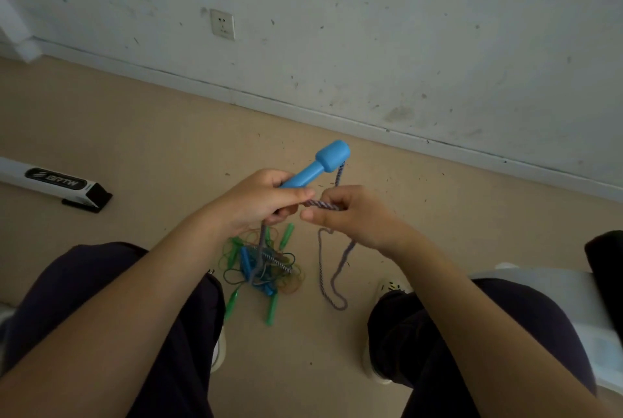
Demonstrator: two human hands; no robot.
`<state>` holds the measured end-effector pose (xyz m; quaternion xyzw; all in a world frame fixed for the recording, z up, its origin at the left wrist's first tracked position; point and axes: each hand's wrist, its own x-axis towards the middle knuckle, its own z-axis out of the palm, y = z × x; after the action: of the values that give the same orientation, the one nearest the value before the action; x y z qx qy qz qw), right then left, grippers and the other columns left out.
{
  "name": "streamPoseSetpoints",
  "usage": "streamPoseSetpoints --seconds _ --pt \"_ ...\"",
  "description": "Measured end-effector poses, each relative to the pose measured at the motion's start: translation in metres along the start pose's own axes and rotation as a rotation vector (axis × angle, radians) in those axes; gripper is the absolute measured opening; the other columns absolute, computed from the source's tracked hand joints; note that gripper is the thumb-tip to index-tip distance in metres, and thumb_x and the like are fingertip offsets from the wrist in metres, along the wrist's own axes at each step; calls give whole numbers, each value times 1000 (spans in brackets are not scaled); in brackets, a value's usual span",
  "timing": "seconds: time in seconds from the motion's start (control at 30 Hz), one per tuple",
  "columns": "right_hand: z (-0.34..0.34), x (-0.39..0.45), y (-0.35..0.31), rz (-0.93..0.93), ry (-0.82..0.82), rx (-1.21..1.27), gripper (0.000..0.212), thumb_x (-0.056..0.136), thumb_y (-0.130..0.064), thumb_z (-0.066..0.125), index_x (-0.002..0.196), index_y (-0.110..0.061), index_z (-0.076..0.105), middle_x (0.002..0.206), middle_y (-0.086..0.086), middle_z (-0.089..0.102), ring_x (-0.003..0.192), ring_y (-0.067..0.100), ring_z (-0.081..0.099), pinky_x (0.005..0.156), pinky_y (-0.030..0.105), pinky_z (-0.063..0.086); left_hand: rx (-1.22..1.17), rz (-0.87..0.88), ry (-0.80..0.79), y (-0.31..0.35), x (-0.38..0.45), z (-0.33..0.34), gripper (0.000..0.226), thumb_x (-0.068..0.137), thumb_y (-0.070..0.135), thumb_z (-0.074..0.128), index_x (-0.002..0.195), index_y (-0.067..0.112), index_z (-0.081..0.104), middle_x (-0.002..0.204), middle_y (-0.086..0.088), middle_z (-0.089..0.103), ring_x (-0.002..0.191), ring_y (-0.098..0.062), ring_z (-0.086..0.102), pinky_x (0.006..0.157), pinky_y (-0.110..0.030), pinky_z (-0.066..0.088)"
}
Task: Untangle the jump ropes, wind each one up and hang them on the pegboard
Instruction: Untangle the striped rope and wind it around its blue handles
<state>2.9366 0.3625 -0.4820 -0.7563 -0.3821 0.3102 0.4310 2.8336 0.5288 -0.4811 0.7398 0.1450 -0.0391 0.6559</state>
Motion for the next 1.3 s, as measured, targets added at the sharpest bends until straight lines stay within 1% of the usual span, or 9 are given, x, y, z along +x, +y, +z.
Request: streamPoseSetpoints --seconds 0.1,0.23,0.4,0.5,0.67,0.9,1.07,1.13,1.3 --pt "-16 0 -5 -12 183 105 51 76 -47 72 53 -12 42 49 -7 29 47 9 26 46 18 24 -7 9 33 4 -1 -15 18 96 24 61 85 11 66 54 4 44 44 -9 34 45 -19 30" --pt "-40 -1 3 -56 408 173 62 77 -49 71 59 2 40 53 7 31 45 12 27 47 23 27 23 15 142 3 -4 -36 20 95 27 63 87 8 65 55 4 41 44 -9 33 46 -19 31" --pt "-24 -3 4 -31 137 183 39 75 -45 71 67 -9 59 49 -5 41 45 10 33 45 21 30 59 18 100 1 -6 -20 17 95 26 63 90 10 64 55 8 43 46 -7 35 47 -18 32" --pt "-4 -2 4 -19 -15 136 41 77 -43 72 82 -3 65 52 -6 43 48 9 36 47 21 30 51 3 17 1 -5 2 16 96 22 61 90 7 60 50 10 43 44 -5 35 47 -21 29" --pt "1 0 1 -34 -13 80 30 88 -29 71 73 -6 59 50 -10 35 47 7 27 47 18 24 58 -1 -13 5 -5 3 18 97 25 60 84 11 61 52 8 48 44 -8 37 48 -22 31" --pt "-31 1 1 -19 362 98 31 84 -34 73 69 -9 66 47 -13 41 44 5 29 45 17 27 53 57 199 4 -6 -32 20 95 26 65 77 18 62 58 4 50 47 -11 39 51 -23 36" --pt "-40 0 7 3 641 168 34 87 -38 71 69 -10 64 50 -6 39 48 9 32 49 24 30 119 53 232 3 -10 -42 17 94 26 65 89 10 69 59 3 48 49 -12 39 56 -26 37" --pt "-44 -1 7 3 599 205 35 89 -38 69 72 -8 62 53 0 44 48 13 37 50 26 35 126 48 226 2 -11 -40 15 94 25 66 91 11 69 57 5 46 50 -11 38 56 -26 37" --pt "-27 -4 0 -24 127 204 32 83 -39 69 79 -8 63 54 1 52 47 15 43 46 25 37 65 43 129 1 -10 -21 12 92 25 67 90 13 64 58 6 43 49 -8 36 53 -23 34"
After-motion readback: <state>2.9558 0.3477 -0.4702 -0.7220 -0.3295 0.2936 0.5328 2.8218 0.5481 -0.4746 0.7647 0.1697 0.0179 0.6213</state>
